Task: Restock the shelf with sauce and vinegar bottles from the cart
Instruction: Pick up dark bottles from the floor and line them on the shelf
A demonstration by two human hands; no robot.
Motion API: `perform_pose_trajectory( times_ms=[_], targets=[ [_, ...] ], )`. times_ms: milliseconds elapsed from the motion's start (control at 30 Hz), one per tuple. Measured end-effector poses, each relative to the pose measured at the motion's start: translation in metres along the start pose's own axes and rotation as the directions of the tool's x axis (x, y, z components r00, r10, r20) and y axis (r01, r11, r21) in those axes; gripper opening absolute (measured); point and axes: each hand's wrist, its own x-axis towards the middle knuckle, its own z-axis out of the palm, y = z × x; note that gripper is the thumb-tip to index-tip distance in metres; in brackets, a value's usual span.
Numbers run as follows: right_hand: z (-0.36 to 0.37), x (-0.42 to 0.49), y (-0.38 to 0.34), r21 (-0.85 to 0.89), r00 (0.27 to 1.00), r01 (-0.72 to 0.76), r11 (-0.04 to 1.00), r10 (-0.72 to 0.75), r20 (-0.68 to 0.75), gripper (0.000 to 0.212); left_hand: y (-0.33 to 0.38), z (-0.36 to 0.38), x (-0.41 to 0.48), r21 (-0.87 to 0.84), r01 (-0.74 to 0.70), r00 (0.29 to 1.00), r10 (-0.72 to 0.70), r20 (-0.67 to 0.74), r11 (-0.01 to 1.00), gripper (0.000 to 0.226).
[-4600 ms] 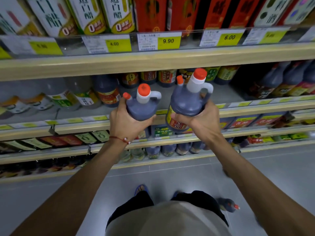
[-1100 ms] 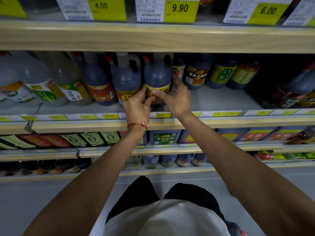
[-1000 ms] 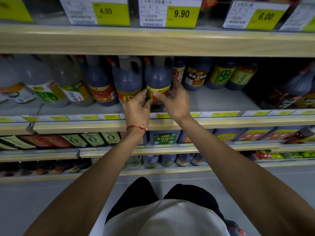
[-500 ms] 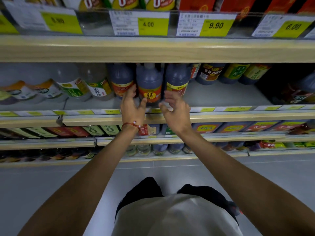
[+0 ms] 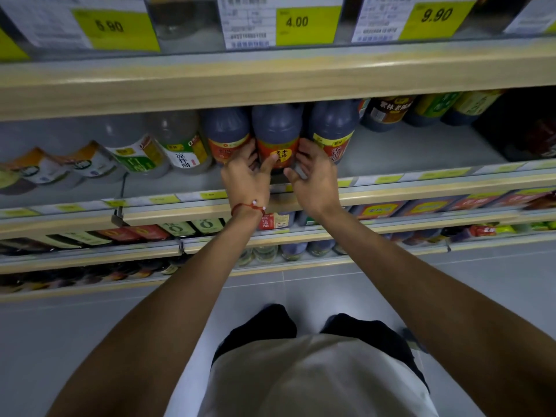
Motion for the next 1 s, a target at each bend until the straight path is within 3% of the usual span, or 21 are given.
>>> perform_pose_trajectory(
  times_ms=[267,433,533,600,700,800,933,1000],
  targets=[
    [0.014,0.005,0.007,-0.041,0.997,0.064,0.997,-0.066,-0.047,0.061,-0.004,0.002,0.003,0.053,0.003,1.000,-0.001,-0.027,0.999,0.036],
    [0.008,0.002,0.003,0.002,0.999,0.032,0.999,-0.032,0.025,0.065,-0.003,0.006,0.002,0.004,0.042,0.997,-0.041,-0.061,0.999,0.042],
    [-0.008,-0.005,0.003,-0.049,0.999,0.007,0.999,-0.006,0.032,0.054,-0.001,0.006,-0.010,-0.072,0.081,0.990,-0.089,-0.106,0.994,0.039],
    [-0.021,-0.008,0.008,-0.103,0.999,0.001,0.995,-0.007,-0.054,0.038,0.000,0.008,-0.022,-0.051,0.037,0.991,-0.043,-0.126,0.998,0.031],
    [-0.042,-0.007,0.016,-0.170,0.973,-0.023,0.985,-0.017,-0.228,0.025,0.007,0.019,-0.035,-0.015,0.012,1.000,-0.012,-0.004,1.000,0.023],
    [-0.061,0.003,0.024,-0.192,0.965,-0.046,0.980,-0.006,-0.264,0.040,0.013,0.035,-0.036,0.004,0.020,0.989,-0.020,0.149,1.000,0.037],
    [-0.077,0.025,0.037,-0.158,0.990,-0.046,0.986,0.024,-0.140,0.063,0.023,0.057,-0.033,-0.047,0.053,0.980,-0.043,0.196,0.997,0.052],
    [-0.080,0.033,0.041,-0.136,0.999,0.010,0.991,-0.014,-0.030,0.061,0.027,0.066,-0.032,-0.104,0.075,0.979,-0.053,0.196,0.992,0.054]
  ],
)
